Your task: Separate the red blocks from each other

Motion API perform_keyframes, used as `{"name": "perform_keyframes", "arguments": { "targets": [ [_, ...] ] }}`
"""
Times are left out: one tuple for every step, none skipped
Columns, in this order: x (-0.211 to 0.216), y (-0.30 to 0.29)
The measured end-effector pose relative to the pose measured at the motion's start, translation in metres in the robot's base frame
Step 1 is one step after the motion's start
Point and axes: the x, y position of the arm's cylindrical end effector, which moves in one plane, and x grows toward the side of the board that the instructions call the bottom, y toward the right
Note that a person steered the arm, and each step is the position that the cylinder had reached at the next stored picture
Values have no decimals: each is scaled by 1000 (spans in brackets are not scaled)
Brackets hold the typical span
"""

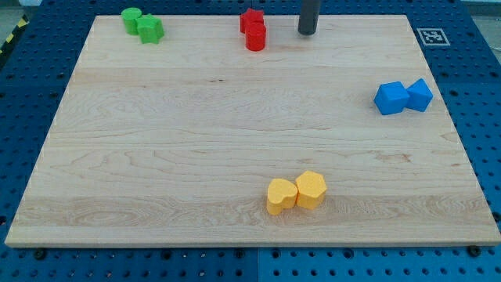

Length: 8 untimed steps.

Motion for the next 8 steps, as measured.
{"name": "perform_keyframes", "arguments": {
  "targets": [
    [-9,-32],
    [-11,-81],
    [-28,-93],
    [-31,-95],
    [-29,-100],
    [-29,-121],
    [-21,-131],
    [3,-132]
  ]
}}
